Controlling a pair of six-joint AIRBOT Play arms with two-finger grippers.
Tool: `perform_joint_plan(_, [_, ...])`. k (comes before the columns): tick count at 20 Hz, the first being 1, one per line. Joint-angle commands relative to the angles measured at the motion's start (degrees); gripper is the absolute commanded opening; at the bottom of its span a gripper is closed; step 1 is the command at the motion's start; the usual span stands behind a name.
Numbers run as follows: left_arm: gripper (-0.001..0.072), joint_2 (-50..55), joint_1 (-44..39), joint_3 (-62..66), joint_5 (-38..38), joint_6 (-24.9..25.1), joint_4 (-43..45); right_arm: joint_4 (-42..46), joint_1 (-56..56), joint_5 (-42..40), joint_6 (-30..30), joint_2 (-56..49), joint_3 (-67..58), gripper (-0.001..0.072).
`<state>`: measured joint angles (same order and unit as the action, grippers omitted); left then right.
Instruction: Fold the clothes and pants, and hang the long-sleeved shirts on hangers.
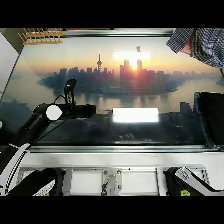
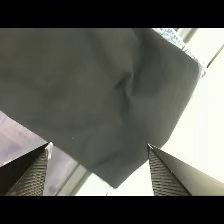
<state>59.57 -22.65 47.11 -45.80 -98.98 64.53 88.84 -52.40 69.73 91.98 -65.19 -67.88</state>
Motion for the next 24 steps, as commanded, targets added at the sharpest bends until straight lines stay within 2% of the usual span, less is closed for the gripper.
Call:
perform_joint_plan(1, [0.0006,0.02,-0.04,0.0,-0.02,0.17,0.07,-7.26,4.61,-6.19,-5.38,5.4,0.37,0.0651])
perform_joint_plan(4, [0.0006,0.02,-0.04,0.0,0.24,0.17,0.07,-22.1,15.43,-6.71,-12.28,9.29,0.52,0.0651])
perform_joint_plan(6, [0.0006,0.02,-0.04,0.0,1.03,0.15,0.07,-27.8,25.33,-6.73,-14.62,9.92,0.57,0.0651])
perform_joint_plan(10, [0.0006,0.02,-0.04,0.0,1.01,0.13,-0.07,-28.2,44.83,-6.73,-14.71,9.05,0.72,0.065])
perform_joint_plan(13, [0.0006,0.02,-0.04,0.0,1.03,0.15,-0.07,-28.04,54.05,-6.73,-14.91,8.07,0.72,0.0646])
perform_joint_plan(14, [0.0006,0.02,-0.04,0.0,1.03,0.15,-0.07,-28.04,55.93,-6.73,-14.91,7.78,0.72,0.0592])
perform_joint_plan(15, [0.0006,0.02,-0.04,0.0,1.03,0.15,-0.07,-28.04,57.51,-6.73,-14.91,7.48,0.72,0.0359])
perform_joint_plan(16, [0.0006,0.02,-0.04,0.0,1.03,0.15,-0.07,-28.06,58.51,-6.73,-15.17,7.26,0.72,0.009])
perform_joint_plan(17, [0.0006,0.02,-0.04,0.0,1.03,0.15,-0.07,-28.04,59.08,-6.73,-15.58,7.13,0.72,0.0018])
perform_joint_plan(24, [0.0006,0.02,-0.04,0.0,1.03,0.15,-0.07,-28.09,59.28,-6.32,-15.54,6.86,0.72,0.0016])
